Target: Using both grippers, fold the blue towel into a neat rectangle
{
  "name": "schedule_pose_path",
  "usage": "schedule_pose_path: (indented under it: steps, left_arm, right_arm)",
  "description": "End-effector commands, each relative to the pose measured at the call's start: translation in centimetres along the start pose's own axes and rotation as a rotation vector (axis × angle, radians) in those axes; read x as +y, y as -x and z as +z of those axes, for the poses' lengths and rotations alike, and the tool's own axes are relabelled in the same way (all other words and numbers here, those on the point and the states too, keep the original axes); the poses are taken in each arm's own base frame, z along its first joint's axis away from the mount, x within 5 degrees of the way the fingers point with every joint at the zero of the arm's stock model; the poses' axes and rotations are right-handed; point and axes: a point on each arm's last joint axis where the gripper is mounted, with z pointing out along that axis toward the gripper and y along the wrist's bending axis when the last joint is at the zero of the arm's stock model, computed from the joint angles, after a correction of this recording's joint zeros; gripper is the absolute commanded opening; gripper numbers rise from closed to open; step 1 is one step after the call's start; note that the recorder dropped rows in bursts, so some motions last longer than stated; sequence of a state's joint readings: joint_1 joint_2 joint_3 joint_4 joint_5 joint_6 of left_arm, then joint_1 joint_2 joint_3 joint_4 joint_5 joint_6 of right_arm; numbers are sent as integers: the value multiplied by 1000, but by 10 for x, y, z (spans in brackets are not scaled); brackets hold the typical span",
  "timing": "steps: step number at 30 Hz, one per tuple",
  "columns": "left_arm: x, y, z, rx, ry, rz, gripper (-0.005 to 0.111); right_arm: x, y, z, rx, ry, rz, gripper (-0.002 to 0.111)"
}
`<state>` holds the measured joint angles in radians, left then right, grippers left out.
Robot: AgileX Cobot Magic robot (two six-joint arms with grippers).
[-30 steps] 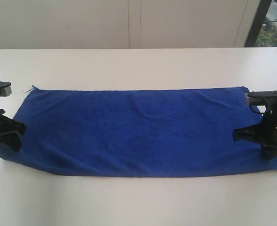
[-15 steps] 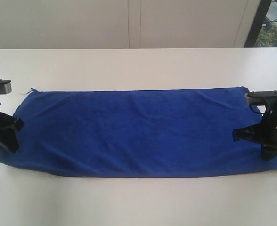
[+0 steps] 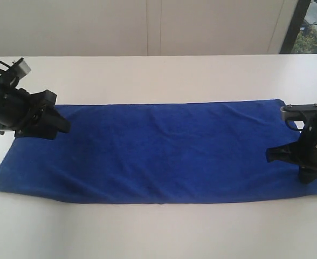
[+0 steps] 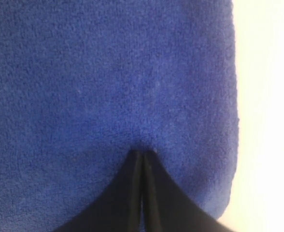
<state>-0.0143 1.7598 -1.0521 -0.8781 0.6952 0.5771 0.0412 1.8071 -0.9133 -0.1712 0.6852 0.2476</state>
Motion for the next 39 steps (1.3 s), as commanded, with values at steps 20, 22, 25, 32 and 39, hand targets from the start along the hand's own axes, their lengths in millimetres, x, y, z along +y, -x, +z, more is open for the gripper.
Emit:
schedule_pose_path:
  steps: [20, 22, 25, 32, 39]
  left_arm:
    - [51, -55, 1, 223, 465, -59, 40]
    - [51, -58, 0, 257, 470, -52, 39]
    - [51, -63, -1, 320, 469, -50, 36]
    - [49, -56, -10, 383, 494, -2, 36]
    - [51, -49, -9, 305, 516, 26, 36]
  right_arm:
    - [0, 2, 6, -26, 6, -3, 0]
    - [0, 2, 6, -26, 6, -3, 0]
    - [0, 2, 6, -26, 6, -3, 0]
    - [0, 2, 6, -24, 5, -3, 0]
    - [1, 0, 6, -5, 9, 8, 0]
